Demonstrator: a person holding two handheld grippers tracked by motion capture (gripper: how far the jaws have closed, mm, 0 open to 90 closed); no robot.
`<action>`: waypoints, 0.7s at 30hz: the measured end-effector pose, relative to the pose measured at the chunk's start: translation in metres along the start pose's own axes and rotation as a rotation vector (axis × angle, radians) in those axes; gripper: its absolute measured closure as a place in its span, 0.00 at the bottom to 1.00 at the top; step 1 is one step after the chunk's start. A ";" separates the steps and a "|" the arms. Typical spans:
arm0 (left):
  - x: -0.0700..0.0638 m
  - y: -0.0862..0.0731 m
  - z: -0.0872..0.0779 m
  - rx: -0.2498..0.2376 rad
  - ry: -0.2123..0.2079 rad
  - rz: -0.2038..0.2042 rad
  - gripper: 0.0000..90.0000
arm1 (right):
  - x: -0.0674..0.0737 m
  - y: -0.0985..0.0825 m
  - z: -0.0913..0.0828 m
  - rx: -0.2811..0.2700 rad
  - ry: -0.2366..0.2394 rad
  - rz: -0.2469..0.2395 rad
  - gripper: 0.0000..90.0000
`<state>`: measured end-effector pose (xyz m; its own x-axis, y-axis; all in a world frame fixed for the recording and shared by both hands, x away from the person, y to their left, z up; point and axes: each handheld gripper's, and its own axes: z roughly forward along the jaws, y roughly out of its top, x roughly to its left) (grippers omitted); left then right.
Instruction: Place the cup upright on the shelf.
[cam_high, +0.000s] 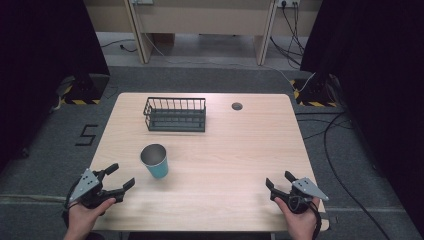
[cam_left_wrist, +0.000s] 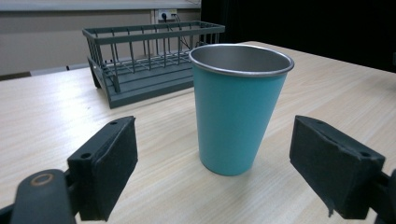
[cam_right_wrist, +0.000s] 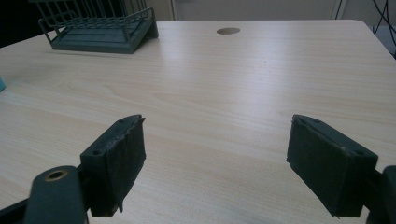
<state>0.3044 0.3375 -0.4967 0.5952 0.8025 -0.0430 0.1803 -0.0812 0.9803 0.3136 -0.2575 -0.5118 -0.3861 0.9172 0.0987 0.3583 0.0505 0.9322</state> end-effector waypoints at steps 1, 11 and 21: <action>0.000 0.000 0.001 -0.001 -0.005 -0.004 0.16 | 0.000 0.000 0.000 -0.003 -0.002 0.004 0.22; -0.008 -0.001 0.027 0.014 -0.075 -0.087 0.16 | -0.001 0.000 0.000 0.006 -0.007 0.007 0.23; -0.010 0.001 0.047 0.058 -0.035 0.003 0.16 | -0.002 0.000 0.000 0.005 -0.003 0.025 0.22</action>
<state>0.3352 0.3013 -0.5045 0.6224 0.7812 -0.0480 0.2228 -0.1180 0.9677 0.3141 -0.2593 -0.5119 -0.3742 0.9195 0.1204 0.3718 0.0298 0.9278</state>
